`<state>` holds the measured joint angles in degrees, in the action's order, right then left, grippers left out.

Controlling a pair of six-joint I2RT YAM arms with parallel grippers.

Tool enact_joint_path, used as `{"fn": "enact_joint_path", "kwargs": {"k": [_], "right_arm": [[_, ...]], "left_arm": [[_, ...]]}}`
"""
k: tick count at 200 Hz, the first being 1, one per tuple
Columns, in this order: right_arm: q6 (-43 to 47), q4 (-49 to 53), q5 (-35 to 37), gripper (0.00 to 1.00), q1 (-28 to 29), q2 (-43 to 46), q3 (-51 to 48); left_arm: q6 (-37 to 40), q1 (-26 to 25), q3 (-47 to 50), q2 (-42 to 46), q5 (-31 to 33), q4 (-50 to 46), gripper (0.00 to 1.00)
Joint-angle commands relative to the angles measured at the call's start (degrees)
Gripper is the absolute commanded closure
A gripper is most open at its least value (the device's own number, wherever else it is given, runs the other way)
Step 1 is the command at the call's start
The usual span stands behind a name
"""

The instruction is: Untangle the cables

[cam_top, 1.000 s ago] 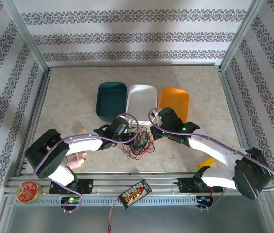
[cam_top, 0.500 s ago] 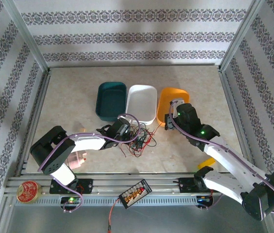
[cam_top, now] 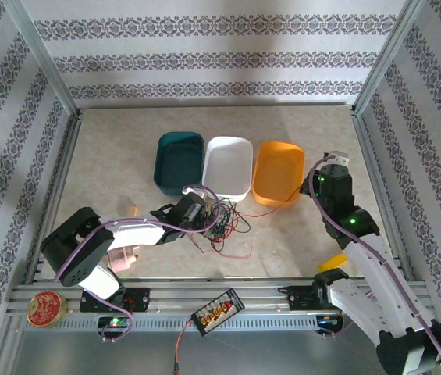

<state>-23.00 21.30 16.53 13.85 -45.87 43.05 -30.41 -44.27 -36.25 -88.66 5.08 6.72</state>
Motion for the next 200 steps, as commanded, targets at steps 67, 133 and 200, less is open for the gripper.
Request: {"fn": "enact_joint_path", "kwargs": {"k": [67, 133, 200], "right_arm": [[-0.9, -0.7, -5.8, 1.00, -14.9, -0.5, 12.6], [-10.8, -9.9, -25.9, 1.00, -21.1, -8.7, 30.0], [-17.8, -19.1, -35.1, 1.00, -21.2, -19.7, 47.6]], "left_arm": [[-2.3, -0.7, -0.2, 1.1, 8.8, -7.6, 1.00], [-4.0, -0.7, -0.9, 0.4, 12.7, -10.5, 1.00], [-4.3, -0.8, -1.5, -1.3, 13.5, -11.0, 1.00]]}}
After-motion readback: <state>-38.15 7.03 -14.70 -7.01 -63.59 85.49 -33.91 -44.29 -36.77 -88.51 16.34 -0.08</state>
